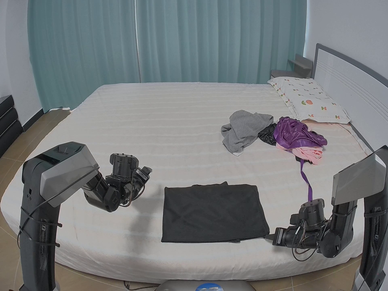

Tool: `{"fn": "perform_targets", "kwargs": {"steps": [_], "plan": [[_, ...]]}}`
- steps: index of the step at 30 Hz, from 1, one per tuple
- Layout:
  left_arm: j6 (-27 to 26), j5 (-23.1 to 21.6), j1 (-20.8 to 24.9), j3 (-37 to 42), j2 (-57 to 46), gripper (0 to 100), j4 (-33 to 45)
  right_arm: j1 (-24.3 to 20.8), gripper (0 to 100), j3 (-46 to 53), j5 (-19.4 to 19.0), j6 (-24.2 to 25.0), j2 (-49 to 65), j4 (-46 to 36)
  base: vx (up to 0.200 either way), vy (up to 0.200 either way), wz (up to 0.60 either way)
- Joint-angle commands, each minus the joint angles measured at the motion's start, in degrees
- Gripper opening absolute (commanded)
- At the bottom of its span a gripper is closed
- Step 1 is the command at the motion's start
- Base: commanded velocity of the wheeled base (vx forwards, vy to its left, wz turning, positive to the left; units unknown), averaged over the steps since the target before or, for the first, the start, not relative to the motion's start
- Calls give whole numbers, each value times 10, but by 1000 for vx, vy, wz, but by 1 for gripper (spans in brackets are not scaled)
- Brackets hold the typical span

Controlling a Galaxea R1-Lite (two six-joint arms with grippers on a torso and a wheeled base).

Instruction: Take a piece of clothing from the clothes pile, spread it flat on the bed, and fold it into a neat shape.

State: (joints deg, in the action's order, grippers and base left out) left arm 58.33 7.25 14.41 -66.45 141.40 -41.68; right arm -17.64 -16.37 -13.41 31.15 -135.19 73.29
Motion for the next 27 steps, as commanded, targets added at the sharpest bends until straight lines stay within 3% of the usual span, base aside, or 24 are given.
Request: {"fn": "perform_targets", "kwargs": {"steps": [1, 11, 17, 21, 24, 27], "plan": [[0, 0, 0, 0, 0, 100, 0, 2, 100, 12, -1, -23, -3, -2, 0, 0, 0], [0, 0, 0, 0, 0, 100, -1, 31, 100, -43, -3, -19, 5, 3, 0, 0, 0], [0, 0, 3, 3, -1, 100, -1, 41, 100, -220, 4, 39, -52, -88, 0, 0, 0], [0, 1, 4, 3, -1, 100, -1, 41, 100, -337, 19, 117, -82, -132, 0, 0, 0], [0, 1, 4, 3, -2, 100, 0, 42, 100, -389, 22, 126, -95, -171, 0, 0, 0], [1, 1, 4, 4, -2, 100, -1, 38, 100, -493, 51, 132, -121, -257, 0, 0, 0]]}}
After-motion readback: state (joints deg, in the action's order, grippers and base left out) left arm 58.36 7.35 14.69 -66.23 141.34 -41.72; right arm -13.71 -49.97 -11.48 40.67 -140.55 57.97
